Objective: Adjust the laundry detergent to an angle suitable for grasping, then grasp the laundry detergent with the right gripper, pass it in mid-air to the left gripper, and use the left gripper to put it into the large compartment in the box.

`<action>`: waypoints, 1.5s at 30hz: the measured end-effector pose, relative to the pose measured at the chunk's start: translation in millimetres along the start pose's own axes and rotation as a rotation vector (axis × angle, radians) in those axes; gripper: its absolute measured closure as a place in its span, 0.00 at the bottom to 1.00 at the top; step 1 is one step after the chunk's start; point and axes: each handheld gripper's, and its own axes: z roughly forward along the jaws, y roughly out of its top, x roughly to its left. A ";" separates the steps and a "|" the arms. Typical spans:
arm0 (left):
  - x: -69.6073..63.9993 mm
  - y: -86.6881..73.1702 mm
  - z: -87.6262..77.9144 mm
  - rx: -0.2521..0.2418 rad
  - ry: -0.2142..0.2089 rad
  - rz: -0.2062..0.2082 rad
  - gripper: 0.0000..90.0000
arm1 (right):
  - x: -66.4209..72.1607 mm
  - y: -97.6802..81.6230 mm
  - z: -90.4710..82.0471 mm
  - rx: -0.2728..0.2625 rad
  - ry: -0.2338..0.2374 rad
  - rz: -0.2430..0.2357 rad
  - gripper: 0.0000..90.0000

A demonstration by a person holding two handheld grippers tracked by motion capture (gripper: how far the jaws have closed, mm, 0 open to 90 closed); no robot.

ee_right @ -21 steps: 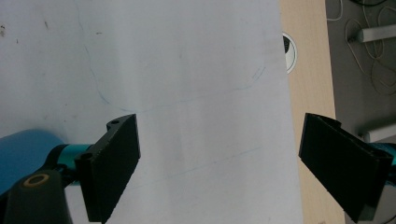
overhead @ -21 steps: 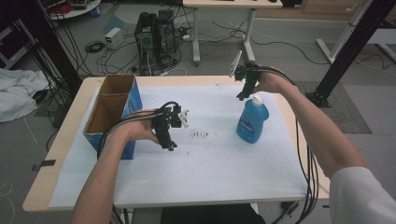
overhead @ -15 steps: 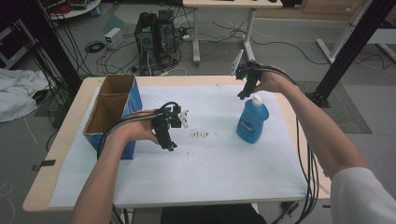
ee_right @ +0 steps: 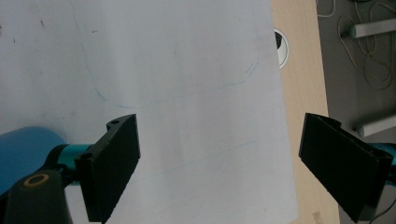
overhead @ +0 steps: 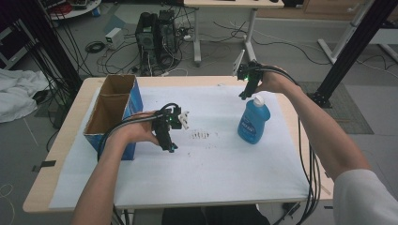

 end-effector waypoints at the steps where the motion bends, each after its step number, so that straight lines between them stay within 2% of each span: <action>1: -0.4 -0.6 0.4 -0.007 -0.001 -0.003 0.19 | 0.0 0.3 -0.7 0.009 0.000 -0.004 0.13; 5: -3.6 -1.5 -1.1 -0.003 -0.003 -0.013 0.19 | 0.0 0.1 -2.9 0.007 0.000 -0.002 0.13; 6: -3.7 -1.5 -1.9 0.003 -0.004 0.000 0.19 | -0.4 -0.2 -3.8 -0.001 -0.003 -0.001 0.13; 8: -5.0 -2.2 -2.7 -0.004 -0.004 -0.009 0.19 | -2.6 -0.8 -4.8 -0.023 0.004 0.011 0.13; 9: -3.9 -2.8 -3.6 0.003 -0.001 0.005 0.19 | -3.0 -0.7 -5.3 -0.018 0.000 0.016 0.13; 10: -4.6 -3.8 -2.9 -0.010 -0.003 -0.015 0.19 | -3.2 -0.8 -4.4 -0.025 0.009 0.020 0.13; 11: -3.6 -3.9 -4.3 0.006 0.003 -0.005 0.19 | -2.9 -0.3 -4.3 -0.011 0.010 0.020 0.13; 15: -4.3 -4.3 -6.1 -0.008 0.006 0.002 0.19 | -0.9 1.1 -4.1 -0.011 0.008 0.010 0.13; 20: -4.1 -3.0 -6.7 -0.002 0.008 0.014 0.19 | -1.1 0.2 -6.2 -0.012 0.005 0.018 0.13; 23: -3.8 -2.0 -5.2 -0.003 0.005 0.013 0.19 | -1.6 -0.5 -8.4 0.002 0.008 0.011 0.13; 26: -4.0 0.3 -3.3 0.002 0.007 0.014 0.19 | -2.3 -1.4 -11.9 -0.008 0.005 0.021 0.13; 27: -5.2 0.3 -1.4 -0.019 0.003 0.001 0.19 | -1.9 -1.3 -12.8 -0.009 0.005 0.015 0.13; 28: -4.1 0.9 -2.0 -0.003 0.004 0.019 0.19 | -1.6 -1.4 -14.0 -0.009 0.000 0.020 0.13; 31: -4.2 1.8 -1.8 0.001 0.006 0.016 0.19 | -1.7 -2.3 -16.3 -0.010 -0.003 0.028 0.13; 34: -5.0 2.4 0.5 -0.030 0.008 -0.003 0.19 | -1.6 -4.7 -22.9 -0.022 -0.007 0.036 0.13; 36: -4.9 2.9 0.7 -0.027 0.006 -0.001 0.19 | -2.0 -6.2 -26.0 -0.030 -0.004 0.037 0.13; 41: -6.2 4.8 1.6 -0.021 0.005 0.003 0.19 | -2.8 -10.5 -29.1 -0.024 0.000 0.046 0.13; 45: -6.4 3.6 2.3 -0.028 0.003 0.002 0.19 | -4.1 -20.0 -30.8 0.009 -0.011 0.057 0.13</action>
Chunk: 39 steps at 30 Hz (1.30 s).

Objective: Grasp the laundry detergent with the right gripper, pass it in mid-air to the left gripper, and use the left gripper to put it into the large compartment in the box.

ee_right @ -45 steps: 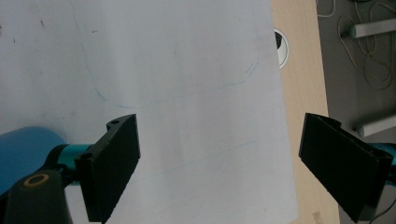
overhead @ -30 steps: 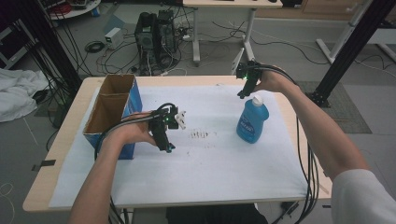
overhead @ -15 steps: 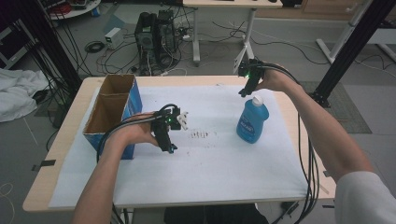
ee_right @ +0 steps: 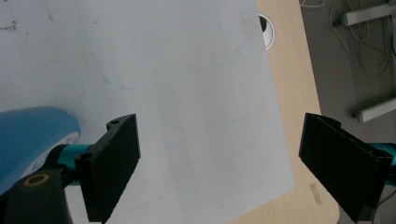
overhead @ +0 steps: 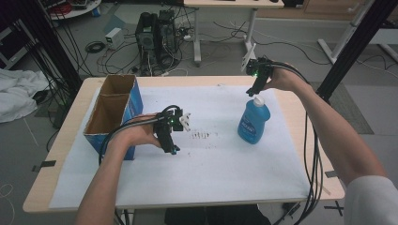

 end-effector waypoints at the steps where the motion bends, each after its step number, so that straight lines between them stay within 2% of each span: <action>1: 0.0 -0.3 0.2 -0.002 0.001 -0.001 0.19 | -0.7 -2.3 -0.7 0.004 -0.003 0.005 0.13; 6: -0.3 -0.1 -0.4 0.001 0.000 -0.009 0.19 | -3.6 -13.6 -4.6 0.001 -0.019 0.023 0.13; 8: -0.1 -0.1 -0.3 -0.006 0.001 -0.001 0.19 | -4.4 -18.0 -6.3 0.005 -0.020 0.030 0.13; 15: 0.0 0.4 0.1 -0.016 0.000 -0.011 0.19 | -2.7 -27.8 -12.7 0.020 -0.031 0.026 0.13; 18: -0.2 1.4 -1.3 -0.003 0.002 0.001 0.19 | -1.7 -30.0 -15.8 0.017 -0.037 0.024 0.13; 19: -0.4 0.7 -0.6 -0.017 0.002 -0.001 0.19 | -1.1 -31.2 -16.9 0.024 -0.041 0.021 0.13; 23: -0.6 -0.3 -1.6 -0.021 0.004 -0.003 0.19 | 1.7 -35.8 -19.0 0.043 -0.049 0.013 0.13; 32: -1.1 -0.5 -2.3 -0.030 0.006 -0.010 0.19 | 19.8 -54.3 -32.9 0.078 -0.080 0.008 0.13; 33: -0.6 0.0 -2.3 -0.032 0.007 -0.001 0.19 | 21.6 -56.4 -33.9 0.081 -0.079 0.009 0.13; 36: -1.5 0.4 -1.6 -0.042 0.005 -0.013 0.19 | 28.0 -62.3 -37.6 0.070 -0.077 0.014 0.13; 37: -1.2 1.0 -2.4 -0.028 0.005 -0.009 0.19 | 30.6 -64.1 -38.6 0.067 -0.076 0.014 0.13; 39: -0.8 1.3 -2.0 -0.032 0.006 -0.005 0.19 | 36.0 -67.5 -40.5 0.071 -0.074 0.016 0.13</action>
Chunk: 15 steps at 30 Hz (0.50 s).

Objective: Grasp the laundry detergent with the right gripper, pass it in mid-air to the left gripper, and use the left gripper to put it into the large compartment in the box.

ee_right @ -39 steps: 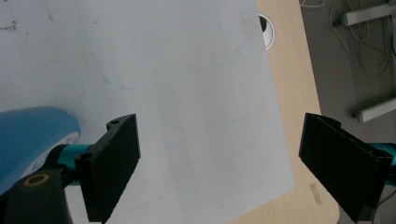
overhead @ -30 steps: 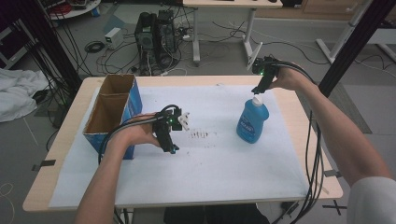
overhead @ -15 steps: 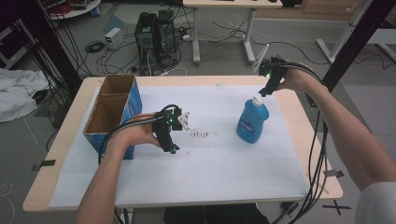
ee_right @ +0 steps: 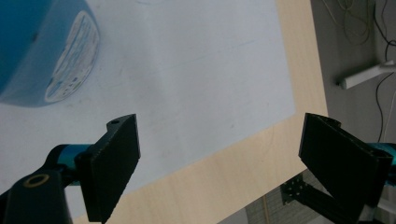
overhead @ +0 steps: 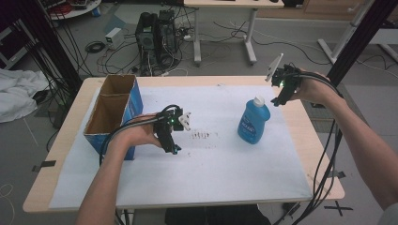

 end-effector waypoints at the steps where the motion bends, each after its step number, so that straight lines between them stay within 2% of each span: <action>1: 0.2 0.2 0.7 -0.009 -0.002 0.002 0.19 | 2.3 -1.8 -0.4 0.003 0.002 0.006 0.13; 2: -0.2 0.5 0.9 -0.012 -0.004 -0.007 0.19 | 4.0 -3.5 -0.8 0.011 0.006 0.013 0.13; 6: -0.9 1.7 1.1 -0.011 -0.006 0.001 0.19 | 8.8 -12.0 -2.9 0.016 0.018 0.042 0.13; 11: -0.5 1.8 1.1 -0.015 -0.001 0.001 0.19 | 20.3 -18.8 -7.2 0.016 0.034 0.034 0.13; 15: -1.2 4.2 0.4 -0.006 -0.001 0.008 0.19 | 29.8 -21.2 -10.4 0.011 0.024 0.053 0.13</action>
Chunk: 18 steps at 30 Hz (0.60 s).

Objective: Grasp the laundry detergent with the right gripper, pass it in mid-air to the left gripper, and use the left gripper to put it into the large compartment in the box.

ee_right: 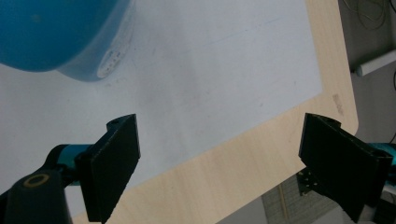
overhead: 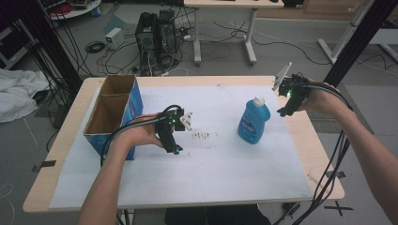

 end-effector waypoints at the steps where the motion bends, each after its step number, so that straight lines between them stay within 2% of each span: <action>1: -0.3 -0.3 0.9 -0.012 0.000 0.000 0.19 | 2.1 -0.9 -0.4 -0.004 0.002 0.003 0.13; 9: -0.8 -1.8 -1.3 -0.009 0.005 -0.004 0.19 | 24.7 -8.5 -1.5 -0.024 0.032 0.016 0.13; 13: -1.6 -2.1 0.2 -0.028 0.005 -0.011 0.19 | 36.1 -10.0 0.2 -0.059 0.057 0.067 0.13; 16: -2.2 -2.3 1.0 -0.026 0.001 -0.006 0.19 | 41.6 -11.3 3.7 -0.076 0.080 0.088 0.13; 18: -2.7 -3.1 1.2 -0.030 0.000 -0.013 0.19 | 45.3 -12.8 6.1 -0.095 0.092 0.122 0.13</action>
